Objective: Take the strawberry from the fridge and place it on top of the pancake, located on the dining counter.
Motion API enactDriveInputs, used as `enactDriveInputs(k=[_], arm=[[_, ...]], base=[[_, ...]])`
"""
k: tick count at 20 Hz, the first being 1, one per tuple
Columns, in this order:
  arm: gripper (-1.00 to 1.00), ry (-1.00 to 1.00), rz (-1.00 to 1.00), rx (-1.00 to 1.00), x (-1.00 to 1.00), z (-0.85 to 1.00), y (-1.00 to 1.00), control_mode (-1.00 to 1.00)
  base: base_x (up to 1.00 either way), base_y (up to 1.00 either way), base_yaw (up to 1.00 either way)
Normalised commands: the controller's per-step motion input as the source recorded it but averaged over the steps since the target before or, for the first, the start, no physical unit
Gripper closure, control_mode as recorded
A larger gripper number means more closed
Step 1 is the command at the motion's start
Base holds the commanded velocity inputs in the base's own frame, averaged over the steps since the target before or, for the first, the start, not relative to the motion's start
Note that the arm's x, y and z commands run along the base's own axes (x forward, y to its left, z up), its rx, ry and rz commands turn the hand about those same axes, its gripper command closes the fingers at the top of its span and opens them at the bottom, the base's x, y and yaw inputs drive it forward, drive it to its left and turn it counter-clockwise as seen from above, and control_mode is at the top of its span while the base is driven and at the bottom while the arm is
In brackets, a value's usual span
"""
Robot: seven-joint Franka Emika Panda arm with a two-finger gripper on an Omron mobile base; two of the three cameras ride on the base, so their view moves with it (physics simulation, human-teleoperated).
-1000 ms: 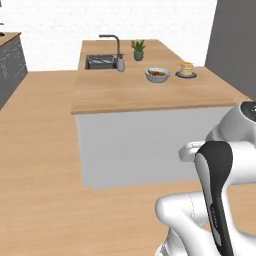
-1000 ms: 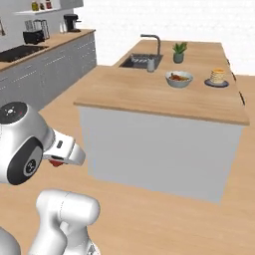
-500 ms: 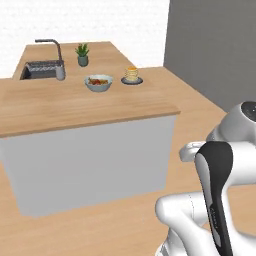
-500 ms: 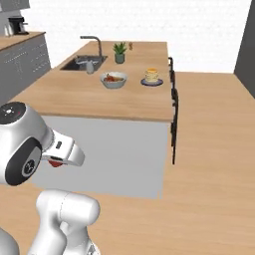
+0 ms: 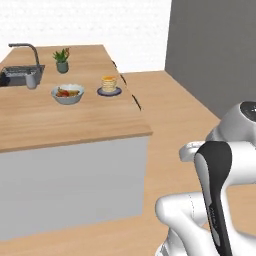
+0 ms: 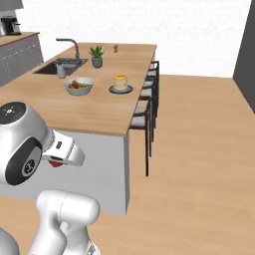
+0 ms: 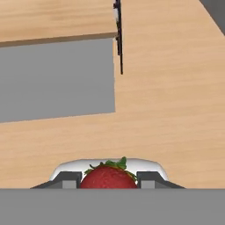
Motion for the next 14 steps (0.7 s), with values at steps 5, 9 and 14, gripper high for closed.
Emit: enactDriveInputs(k=[5,9,14], arm=[[1.0,0.0,0.0,0.0,0.0,0.0,0.0,1.0],[1.0,0.0,0.0,0.0,0.0,0.0,0.0,1.0],[1.0,0.0,0.0,0.0,0.0,0.0,0.0,1.0]], base=[[0.57,-1.0,0.33],[0.59,-1.0,0.4],[0.69,-1.0,0.43]])
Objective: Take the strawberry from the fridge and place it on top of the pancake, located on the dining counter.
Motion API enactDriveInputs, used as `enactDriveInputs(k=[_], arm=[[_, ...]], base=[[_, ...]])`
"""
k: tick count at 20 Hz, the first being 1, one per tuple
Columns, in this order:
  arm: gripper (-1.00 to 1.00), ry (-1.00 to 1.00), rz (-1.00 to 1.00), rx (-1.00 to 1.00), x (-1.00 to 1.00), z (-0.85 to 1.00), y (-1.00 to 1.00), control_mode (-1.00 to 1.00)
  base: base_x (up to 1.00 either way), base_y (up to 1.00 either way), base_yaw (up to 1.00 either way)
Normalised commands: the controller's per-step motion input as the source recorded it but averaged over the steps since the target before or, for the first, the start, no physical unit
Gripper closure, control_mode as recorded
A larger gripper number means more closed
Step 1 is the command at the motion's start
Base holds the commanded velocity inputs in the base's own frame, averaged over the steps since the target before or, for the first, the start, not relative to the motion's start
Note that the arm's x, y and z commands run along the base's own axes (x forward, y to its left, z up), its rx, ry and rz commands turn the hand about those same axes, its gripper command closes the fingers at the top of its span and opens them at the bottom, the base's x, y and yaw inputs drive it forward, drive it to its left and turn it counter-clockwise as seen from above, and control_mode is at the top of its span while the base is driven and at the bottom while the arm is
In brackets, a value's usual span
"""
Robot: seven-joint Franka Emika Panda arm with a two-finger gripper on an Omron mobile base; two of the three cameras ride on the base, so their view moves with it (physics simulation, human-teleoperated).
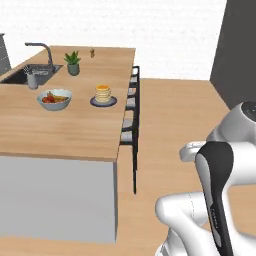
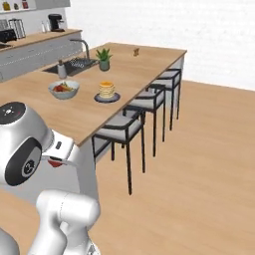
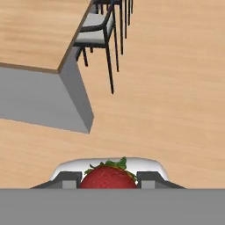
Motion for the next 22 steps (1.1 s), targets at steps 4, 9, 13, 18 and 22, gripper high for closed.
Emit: enactDriveInputs(k=[4,9,13,18,22], arm=[[1.0,0.0,0.0,0.0,0.0,0.0,0.0,1.0],[1.0,0.0,0.0,0.0,0.0,0.0,0.0,1.0],[1.0,0.0,0.0,0.0,0.0,0.0,0.0,1.0],[1.0,0.0,0.0,0.0,0.0,0.0,0.0,1.0],[1.0,0.0,0.0,0.0,0.0,0.0,0.0,1.0]], base=[[0.88,-1.0,0.47],[0.85,-0.97,0.52],[0.76,-0.88,0.61],[0.44,-0.9,0.65],[0.17,-0.98,0.65]])
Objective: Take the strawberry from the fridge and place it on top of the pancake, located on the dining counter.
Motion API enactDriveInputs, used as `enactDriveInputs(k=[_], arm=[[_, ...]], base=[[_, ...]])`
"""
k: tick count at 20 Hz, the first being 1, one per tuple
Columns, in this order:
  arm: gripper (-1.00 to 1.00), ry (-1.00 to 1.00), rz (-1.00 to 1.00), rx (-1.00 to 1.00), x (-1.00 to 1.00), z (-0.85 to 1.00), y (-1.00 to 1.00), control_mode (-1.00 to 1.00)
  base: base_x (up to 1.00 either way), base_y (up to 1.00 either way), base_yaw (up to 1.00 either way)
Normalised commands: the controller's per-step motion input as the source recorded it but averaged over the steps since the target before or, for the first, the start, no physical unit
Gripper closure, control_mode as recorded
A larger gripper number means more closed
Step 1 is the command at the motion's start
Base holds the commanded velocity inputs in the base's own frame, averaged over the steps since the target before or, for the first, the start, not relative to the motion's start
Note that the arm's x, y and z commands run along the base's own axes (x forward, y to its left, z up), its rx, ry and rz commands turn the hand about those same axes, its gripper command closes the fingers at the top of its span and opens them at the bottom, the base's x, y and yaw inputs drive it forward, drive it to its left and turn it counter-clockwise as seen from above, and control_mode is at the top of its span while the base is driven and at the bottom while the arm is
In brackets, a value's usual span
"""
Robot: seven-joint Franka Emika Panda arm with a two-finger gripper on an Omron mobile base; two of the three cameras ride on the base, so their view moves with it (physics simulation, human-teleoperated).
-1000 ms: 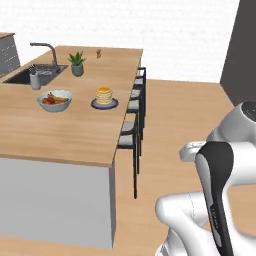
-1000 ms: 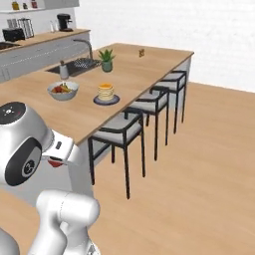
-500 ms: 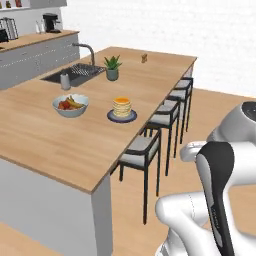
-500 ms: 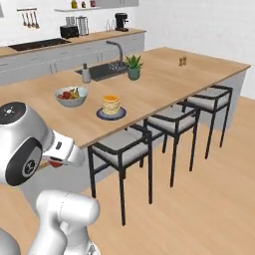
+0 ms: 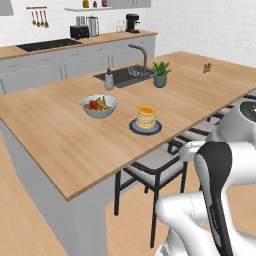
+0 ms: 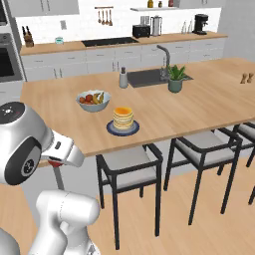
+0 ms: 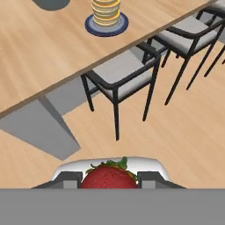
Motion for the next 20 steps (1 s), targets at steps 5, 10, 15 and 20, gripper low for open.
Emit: enactDriveInputs(k=[5,10,15,20], arm=[[1.0,0.0,0.0,0.0,0.0,0.0,0.0,1.0],[1.0,0.0,0.0,0.0,0.0,0.0,0.0,1.0],[1.0,0.0,0.0,0.0,0.0,0.0,0.0,1.0],[1.0,0.0,0.0,0.0,0.0,0.0,0.0,1.0]], base=[[0.0,-1.0,0.55],[0.03,-0.93,0.54],[0.25,-0.54,0.39],[0.19,-0.13,0.15]])
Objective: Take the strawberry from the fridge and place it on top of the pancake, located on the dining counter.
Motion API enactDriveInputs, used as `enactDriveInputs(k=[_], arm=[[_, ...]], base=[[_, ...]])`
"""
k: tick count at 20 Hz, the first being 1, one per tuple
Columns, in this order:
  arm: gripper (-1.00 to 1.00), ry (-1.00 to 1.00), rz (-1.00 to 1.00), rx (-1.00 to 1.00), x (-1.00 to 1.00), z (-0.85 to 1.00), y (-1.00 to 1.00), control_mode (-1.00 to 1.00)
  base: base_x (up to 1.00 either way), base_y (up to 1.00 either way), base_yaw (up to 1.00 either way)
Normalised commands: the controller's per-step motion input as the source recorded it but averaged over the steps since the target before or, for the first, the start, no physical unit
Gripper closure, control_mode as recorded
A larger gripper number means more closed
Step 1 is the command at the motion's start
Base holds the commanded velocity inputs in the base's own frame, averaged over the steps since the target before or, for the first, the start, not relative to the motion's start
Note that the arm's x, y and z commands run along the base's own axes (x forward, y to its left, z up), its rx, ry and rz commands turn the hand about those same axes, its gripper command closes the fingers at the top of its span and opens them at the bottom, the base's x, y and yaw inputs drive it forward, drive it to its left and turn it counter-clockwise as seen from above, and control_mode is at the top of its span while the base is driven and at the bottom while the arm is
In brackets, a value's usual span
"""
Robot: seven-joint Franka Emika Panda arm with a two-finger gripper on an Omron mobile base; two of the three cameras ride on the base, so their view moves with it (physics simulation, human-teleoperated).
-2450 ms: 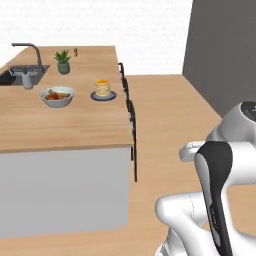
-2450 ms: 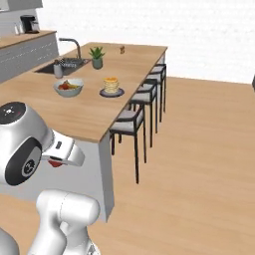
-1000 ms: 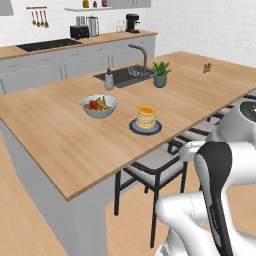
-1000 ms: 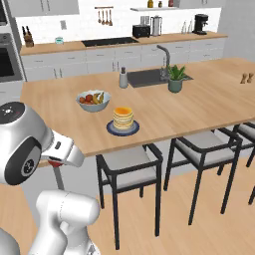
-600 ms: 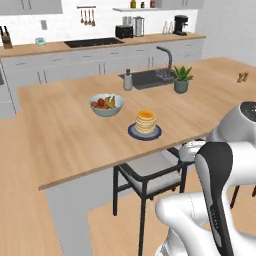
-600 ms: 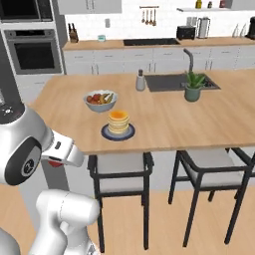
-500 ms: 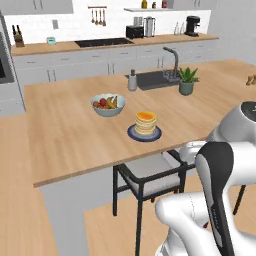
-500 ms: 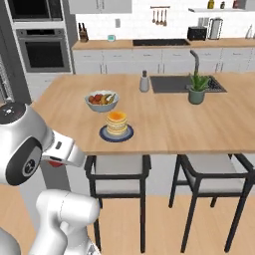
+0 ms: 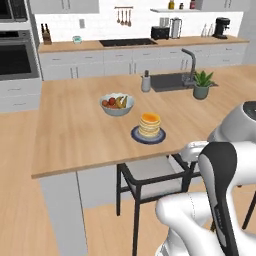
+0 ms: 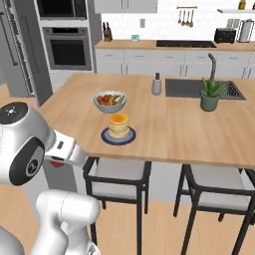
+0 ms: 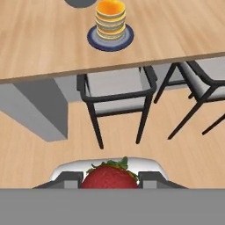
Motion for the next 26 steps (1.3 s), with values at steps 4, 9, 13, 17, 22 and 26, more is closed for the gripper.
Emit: enactDriveInputs(k=[4,9,13,17,22,26], arm=[[1.0,0.0,0.0,0.0,0.0,0.0,0.0,1.0],[1.0,0.0,0.0,0.0,0.0,0.0,0.0,1.0],[1.0,0.0,0.0,0.0,0.0,0.0,0.0,1.0],[1.0,0.0,0.0,0.0,0.0,0.0,0.0,1.0],[1.0,0.0,0.0,0.0,0.0,0.0,0.0,1.0],[1.0,0.0,0.0,0.0,0.0,0.0,0.0,1.0]], base=[[0.53,-0.24,0.13],[0.58,-0.41,0.12],[0.12,-0.76,0.12],[0.41,-0.18,0.03],[0.5,0.15,0.0],[0.27,0.33,0.0]])
